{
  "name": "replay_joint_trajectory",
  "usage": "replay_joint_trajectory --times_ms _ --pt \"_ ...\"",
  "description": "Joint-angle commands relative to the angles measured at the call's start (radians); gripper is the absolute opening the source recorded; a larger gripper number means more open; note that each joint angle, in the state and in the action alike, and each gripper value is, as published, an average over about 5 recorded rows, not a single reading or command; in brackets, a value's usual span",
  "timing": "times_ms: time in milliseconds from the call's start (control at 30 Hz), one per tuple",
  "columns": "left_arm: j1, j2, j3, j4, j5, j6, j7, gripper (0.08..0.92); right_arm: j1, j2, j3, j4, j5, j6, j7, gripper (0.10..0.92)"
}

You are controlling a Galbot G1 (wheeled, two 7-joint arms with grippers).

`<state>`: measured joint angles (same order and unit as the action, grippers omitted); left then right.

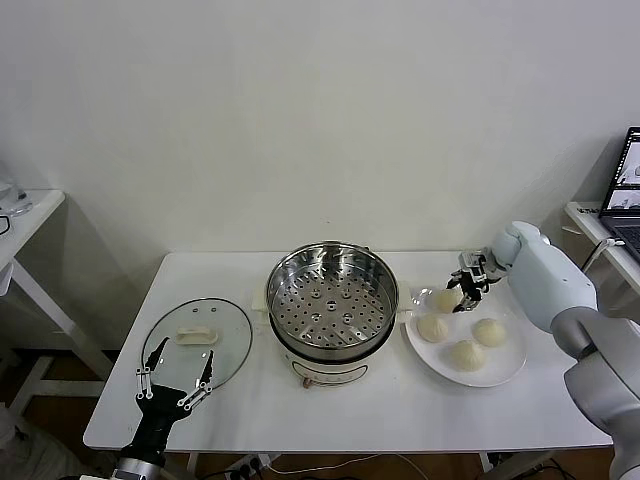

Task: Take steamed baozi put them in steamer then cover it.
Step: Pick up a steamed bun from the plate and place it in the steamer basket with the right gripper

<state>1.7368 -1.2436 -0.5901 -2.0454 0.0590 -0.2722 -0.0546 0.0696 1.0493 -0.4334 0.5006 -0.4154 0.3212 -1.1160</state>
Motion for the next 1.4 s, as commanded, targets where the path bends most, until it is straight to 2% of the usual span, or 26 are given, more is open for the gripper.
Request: replay_joint_trajectory --times_ms 33,167,267,600,833,1400 --pt "-0.003 0.003 0.0 0.003 0.002 0.001 -0.001 0.823 0.138 -0.097 -0.126 0.298 0.137 0.155 -0.05 0.658" --pt "-0.004 0.004 0.003 0.003 0.003 -0.001 -0.001 0.823 0.242 -0.097 -0.194 0.451 0.183 0.286 -0.095 0.654" --pt "-0.002 0.005 0.006 0.002 0.005 -0.002 -0.002 0.823 0.304 -0.073 -0.269 0.531 0.224 0.318 -0.099 0.653" --pt "0.012 0.009 0.002 -0.01 0.008 -0.014 -0.006 0.823 0.384 0.068 -0.422 0.612 0.224 0.375 -0.141 0.657" --pt "0.013 0.008 0.002 -0.016 0.008 -0.017 -0.008 0.823 0.348 0.15 -0.46 0.583 0.159 0.399 -0.152 0.656" --pt "0.005 0.007 0.001 -0.005 0.008 -0.031 -0.01 0.823 0.238 0.28 -0.424 0.382 -0.033 0.441 -0.138 0.66"
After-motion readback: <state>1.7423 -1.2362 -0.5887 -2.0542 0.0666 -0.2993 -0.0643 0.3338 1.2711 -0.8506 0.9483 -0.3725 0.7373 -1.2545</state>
